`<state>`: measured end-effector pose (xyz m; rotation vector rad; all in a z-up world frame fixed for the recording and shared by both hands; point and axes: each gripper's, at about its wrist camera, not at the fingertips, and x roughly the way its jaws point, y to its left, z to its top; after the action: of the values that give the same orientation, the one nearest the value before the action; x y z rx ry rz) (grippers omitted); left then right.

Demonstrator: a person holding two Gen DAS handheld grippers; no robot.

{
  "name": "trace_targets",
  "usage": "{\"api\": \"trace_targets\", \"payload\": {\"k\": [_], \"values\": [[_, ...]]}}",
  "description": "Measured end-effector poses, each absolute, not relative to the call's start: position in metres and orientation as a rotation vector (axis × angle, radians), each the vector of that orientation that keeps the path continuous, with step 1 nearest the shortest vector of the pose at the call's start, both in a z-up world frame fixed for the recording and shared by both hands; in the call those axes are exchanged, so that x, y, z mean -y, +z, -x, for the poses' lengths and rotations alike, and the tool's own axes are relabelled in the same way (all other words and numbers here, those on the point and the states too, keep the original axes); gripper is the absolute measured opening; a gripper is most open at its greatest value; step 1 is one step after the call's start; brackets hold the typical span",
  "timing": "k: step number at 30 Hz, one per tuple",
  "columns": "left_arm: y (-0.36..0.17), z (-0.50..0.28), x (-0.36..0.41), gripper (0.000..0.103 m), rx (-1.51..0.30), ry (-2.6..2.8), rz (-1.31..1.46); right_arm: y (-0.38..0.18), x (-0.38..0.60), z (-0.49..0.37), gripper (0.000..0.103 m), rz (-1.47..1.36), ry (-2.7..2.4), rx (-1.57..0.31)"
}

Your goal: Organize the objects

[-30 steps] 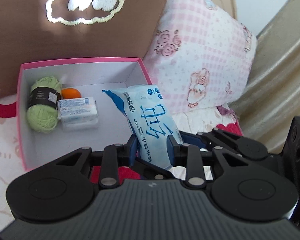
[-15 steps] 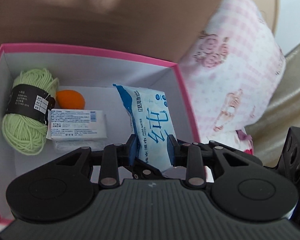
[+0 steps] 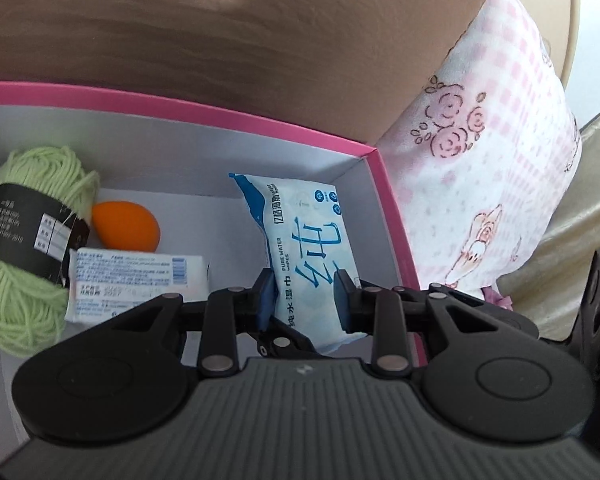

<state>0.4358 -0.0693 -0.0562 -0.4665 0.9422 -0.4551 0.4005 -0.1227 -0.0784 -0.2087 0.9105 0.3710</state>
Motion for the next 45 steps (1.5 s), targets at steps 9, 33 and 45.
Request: {"api": "trace_targets", "payload": {"k": [9,33,45], "values": [[-0.06,-0.441,0.066,0.029,-0.97,-0.439,0.479,-0.083,0.107,-0.409,0.077,0.277,0.403,-0.911],[0.007,-0.364,0.06,0.043,-0.931,-0.416,0.312,-0.023,0.134,-0.337,0.081,0.23,0.55,-0.871],[0.073,-0.277,0.036,0.071,-0.838,-0.481,0.179,0.021,0.163,-0.271,0.087,0.231,0.515,-0.826]]}}
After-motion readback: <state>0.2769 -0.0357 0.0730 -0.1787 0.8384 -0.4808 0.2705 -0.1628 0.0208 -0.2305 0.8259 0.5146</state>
